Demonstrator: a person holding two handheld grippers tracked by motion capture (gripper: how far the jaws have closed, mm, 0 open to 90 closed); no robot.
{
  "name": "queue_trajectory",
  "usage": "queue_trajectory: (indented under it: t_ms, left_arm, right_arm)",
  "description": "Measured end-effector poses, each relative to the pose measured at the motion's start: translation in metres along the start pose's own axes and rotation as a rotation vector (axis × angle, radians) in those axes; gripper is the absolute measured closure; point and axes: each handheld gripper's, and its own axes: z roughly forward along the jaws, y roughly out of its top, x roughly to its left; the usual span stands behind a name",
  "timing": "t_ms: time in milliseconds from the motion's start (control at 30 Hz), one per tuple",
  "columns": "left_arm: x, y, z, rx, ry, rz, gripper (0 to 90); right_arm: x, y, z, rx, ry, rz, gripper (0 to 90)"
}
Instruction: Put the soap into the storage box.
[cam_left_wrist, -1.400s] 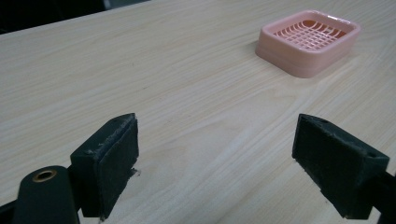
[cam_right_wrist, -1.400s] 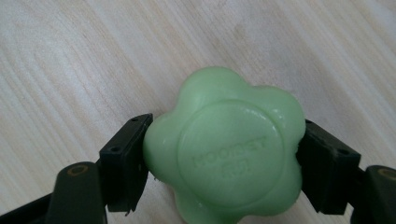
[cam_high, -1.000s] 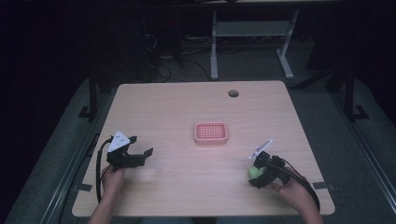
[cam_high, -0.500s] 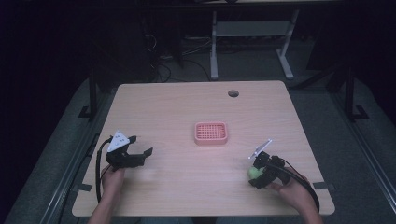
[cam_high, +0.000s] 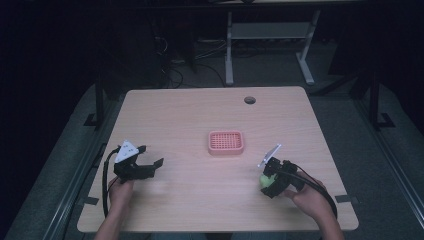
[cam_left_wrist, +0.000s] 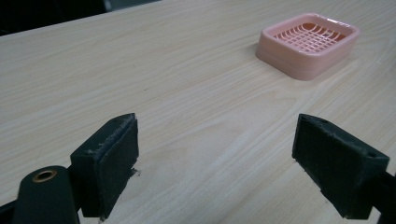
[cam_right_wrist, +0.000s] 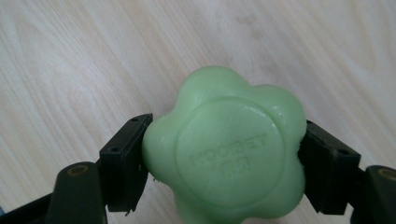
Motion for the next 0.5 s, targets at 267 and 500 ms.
queue_trajectory:
  t_ms: [267,500]
  left_arm:
    - [0.000,0.000,0.001,-0.004,-0.001,-0.004,14.3]
    - [0.001,-0.001,0.001,0.000,0.001,-0.009,14.3]
  right_arm:
    - [-0.006,0.017,-0.007,-0.008,0.011,-0.024,26.0]
    - [-0.010,0.029,-0.013,-0.028,0.014,-0.030,26.0]
